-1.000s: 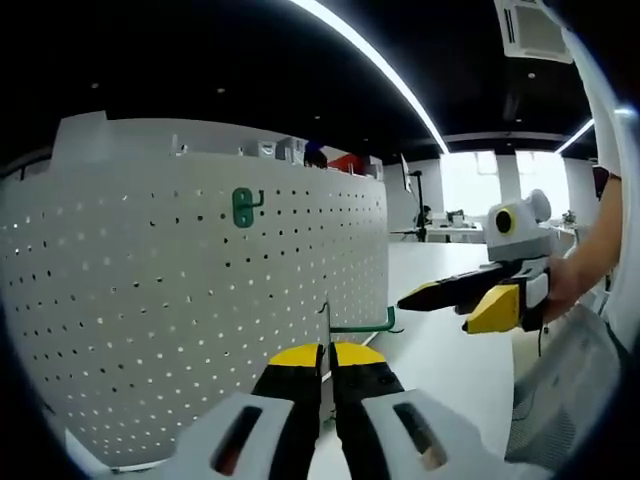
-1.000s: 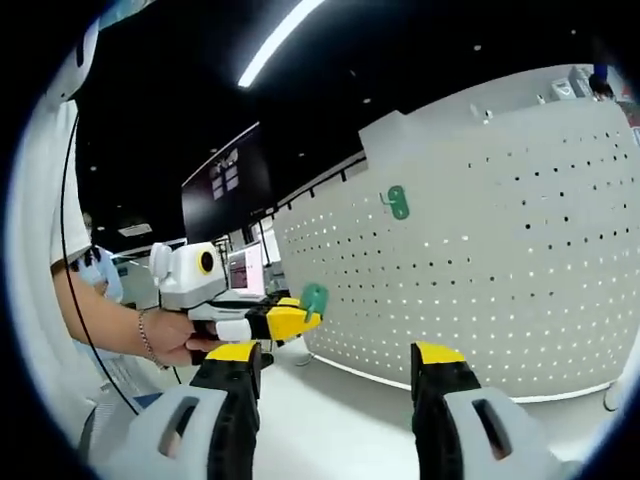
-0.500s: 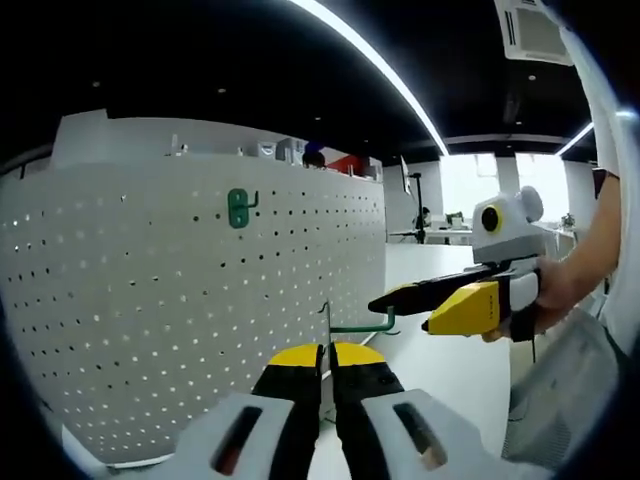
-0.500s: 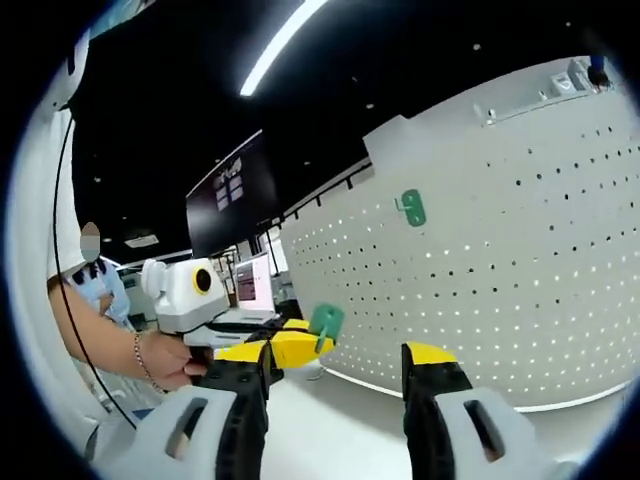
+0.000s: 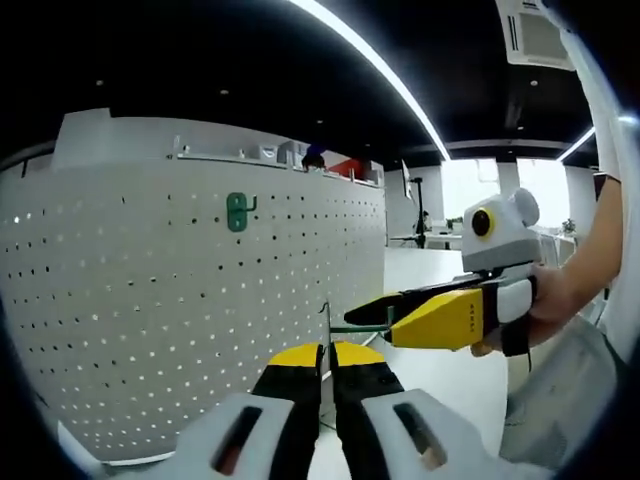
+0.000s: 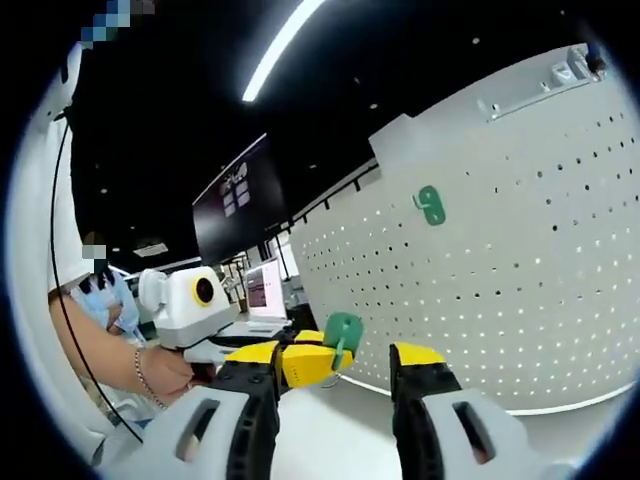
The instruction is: Insert the hook assembly into the mounting plate slot until the hook locks in place.
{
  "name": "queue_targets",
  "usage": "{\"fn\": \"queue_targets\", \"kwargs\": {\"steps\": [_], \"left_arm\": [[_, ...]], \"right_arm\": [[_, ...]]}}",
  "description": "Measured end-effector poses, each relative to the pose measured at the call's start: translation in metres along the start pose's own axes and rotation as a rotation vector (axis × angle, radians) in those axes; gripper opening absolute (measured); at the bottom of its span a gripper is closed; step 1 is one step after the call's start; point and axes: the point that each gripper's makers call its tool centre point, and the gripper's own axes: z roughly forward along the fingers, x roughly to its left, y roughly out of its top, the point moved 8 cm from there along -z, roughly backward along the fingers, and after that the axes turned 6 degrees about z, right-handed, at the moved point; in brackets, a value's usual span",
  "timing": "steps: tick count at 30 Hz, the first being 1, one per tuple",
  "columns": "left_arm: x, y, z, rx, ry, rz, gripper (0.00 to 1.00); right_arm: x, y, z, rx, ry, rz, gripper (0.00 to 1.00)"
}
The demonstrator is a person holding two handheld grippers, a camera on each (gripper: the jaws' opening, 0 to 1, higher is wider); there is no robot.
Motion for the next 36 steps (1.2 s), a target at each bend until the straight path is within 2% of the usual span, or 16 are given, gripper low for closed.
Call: {"fn": "queue_targets", "kwargs": {"steps": [5,15,28,36], "left_arm": [[-0.002,0.001,0.000,-0.005,-0.001,-0.005,0.03],[-0.003,0.002,0.001,-0.011,0.000,-0.012,0.03],[-0.004,0.003,0.000,-0.021,0.011,-0.026,0.03],[-0.005,0.002,-0.001,-0.018,0.018,-0.025,0.03]], "right_arm": [[0.001,0.002,0.005,-0.018,0.015,0.027,0.30],[0.004,0.000,0.010,-0.004,0.027,0.048,0.14],[0.000,0.001,0.011,-0.016,-0.011,0.063,0.04],[0.000,-0.001,0.011,-0.017,-0.029,0.073,0.02]]}}
